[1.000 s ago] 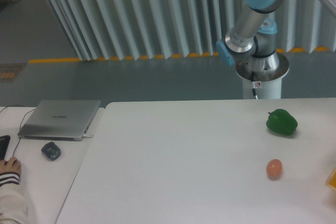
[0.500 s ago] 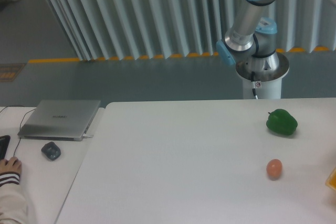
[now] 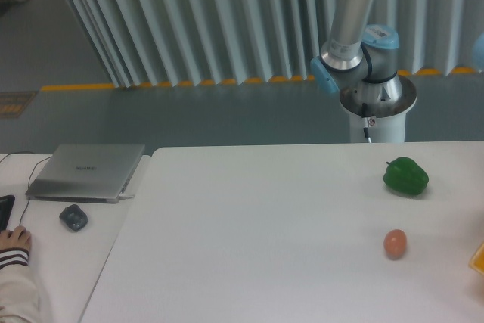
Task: Place the red pepper on the table
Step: 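Carry the grasped red bell pepper over the table and lower it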
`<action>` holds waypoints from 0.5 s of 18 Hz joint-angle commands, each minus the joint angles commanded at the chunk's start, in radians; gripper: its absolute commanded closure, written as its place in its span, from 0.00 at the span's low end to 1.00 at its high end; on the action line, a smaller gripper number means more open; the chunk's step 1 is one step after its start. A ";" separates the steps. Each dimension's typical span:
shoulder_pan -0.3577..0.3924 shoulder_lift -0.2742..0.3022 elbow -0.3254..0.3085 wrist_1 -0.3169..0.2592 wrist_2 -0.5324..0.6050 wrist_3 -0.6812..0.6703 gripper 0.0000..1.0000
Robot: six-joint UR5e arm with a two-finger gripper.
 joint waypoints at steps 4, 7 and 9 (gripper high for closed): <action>-0.054 0.002 0.000 0.003 -0.005 -0.068 0.52; -0.109 0.000 0.000 0.011 -0.015 -0.163 0.52; -0.153 -0.005 0.002 0.037 -0.014 -0.250 0.52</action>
